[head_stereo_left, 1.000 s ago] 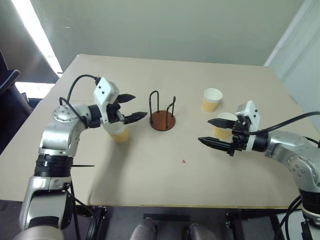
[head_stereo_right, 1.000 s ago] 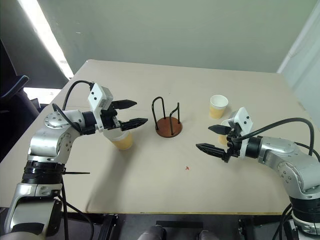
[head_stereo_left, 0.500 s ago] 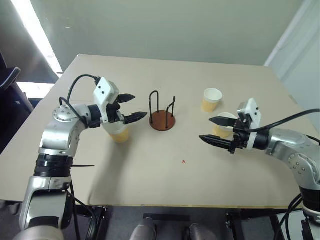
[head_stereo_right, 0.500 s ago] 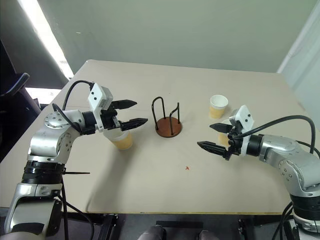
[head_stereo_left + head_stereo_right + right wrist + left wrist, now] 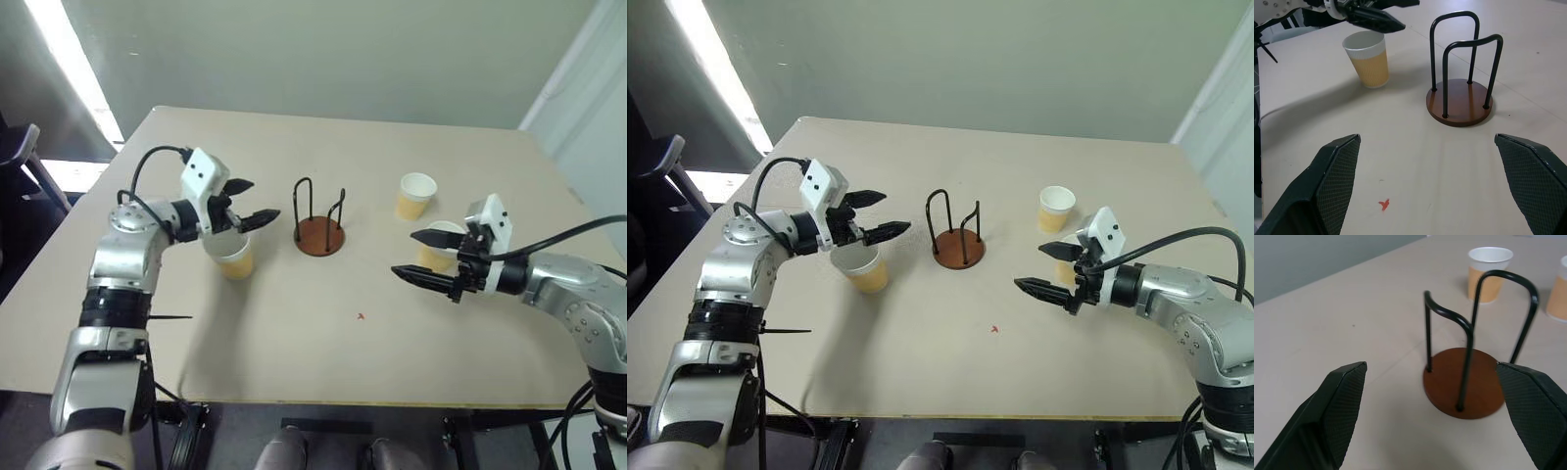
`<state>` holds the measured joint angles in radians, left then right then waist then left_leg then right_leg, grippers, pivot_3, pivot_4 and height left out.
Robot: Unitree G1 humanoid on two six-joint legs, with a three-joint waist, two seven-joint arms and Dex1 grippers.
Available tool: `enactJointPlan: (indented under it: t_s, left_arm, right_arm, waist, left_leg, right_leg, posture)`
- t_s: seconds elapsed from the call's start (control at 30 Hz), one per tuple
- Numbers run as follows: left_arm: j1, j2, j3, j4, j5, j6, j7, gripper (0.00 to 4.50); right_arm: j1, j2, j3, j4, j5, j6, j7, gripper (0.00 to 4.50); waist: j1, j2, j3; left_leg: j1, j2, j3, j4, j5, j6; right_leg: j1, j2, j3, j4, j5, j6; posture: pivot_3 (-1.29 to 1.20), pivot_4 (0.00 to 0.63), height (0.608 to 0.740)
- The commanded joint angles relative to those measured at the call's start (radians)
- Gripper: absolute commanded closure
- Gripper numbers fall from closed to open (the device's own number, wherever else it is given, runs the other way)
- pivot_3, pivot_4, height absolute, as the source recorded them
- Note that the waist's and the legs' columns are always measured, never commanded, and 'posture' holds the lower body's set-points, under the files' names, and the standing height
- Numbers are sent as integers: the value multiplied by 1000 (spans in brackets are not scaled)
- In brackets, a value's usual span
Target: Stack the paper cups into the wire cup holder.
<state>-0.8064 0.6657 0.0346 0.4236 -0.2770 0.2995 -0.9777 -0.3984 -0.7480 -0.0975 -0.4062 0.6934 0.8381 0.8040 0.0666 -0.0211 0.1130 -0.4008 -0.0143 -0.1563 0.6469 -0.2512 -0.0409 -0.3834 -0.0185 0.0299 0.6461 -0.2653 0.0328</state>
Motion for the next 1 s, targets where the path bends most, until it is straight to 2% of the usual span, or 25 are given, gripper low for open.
enactJointPlan:
  t_s: [0.03, 0.27, 0.4, 0.7, 1.0]
  left_arm:
    - [-29, -10, 12, -2, -16, -15, -33, 0]
    - [-37, 3, -14, -22, -33, 18, -162, 0]
    - [-80, -4, -28, 29, -1, 1, -160, 0]
    - [-119, -107, -75, 58, 29, -10, -141, 0]
    - [-134, -138, -94, 97, 61, -30, -131, 0]
  right_arm:
    - [4, -13, -38, -41, 18, -2, -10, 11]
    - [3, -19, -41, -41, 20, 0, -9, 11]
    - [-6, -19, -36, -34, 19, -3, -10, 11]
    - [-10, -14, -31, -29, 18, -5, -15, 11]
    - [1, -20, -43, -38, 24, 0, -17, 11]
  waist:
    - [0, 0, 0]
    - [1, 0, 0]
    - [1, 0, 0]
    - [2, 0, 0]
    - [4, 0, 0]
  left_leg:
    - [0, 0, 0, 0, 0, 0]
    - [-1, 0, 0, 0, 0, 0]
    - [-1, 0, 0, 1, 0, 1]
    - [-2, 0, 0, 1, 1, 1]
    - [-2, 0, 0, 1, 1, 2]
  right_leg:
    - [0, 0, 0, 0, 0, 0]
    - [0, 0, 0, -1, 1, 1]
    - [0, 0, 0, -1, 1, 1]
    - [0, 0, 0, 0, 1, 2]
    - [0, 0, 0, -1, 2, 3]
  posture:
    - [0, 150, 740]
    - [0, 150, 740]
    - [0, 150, 740]
    - [0, 150, 740]
    - [0, 150, 740]
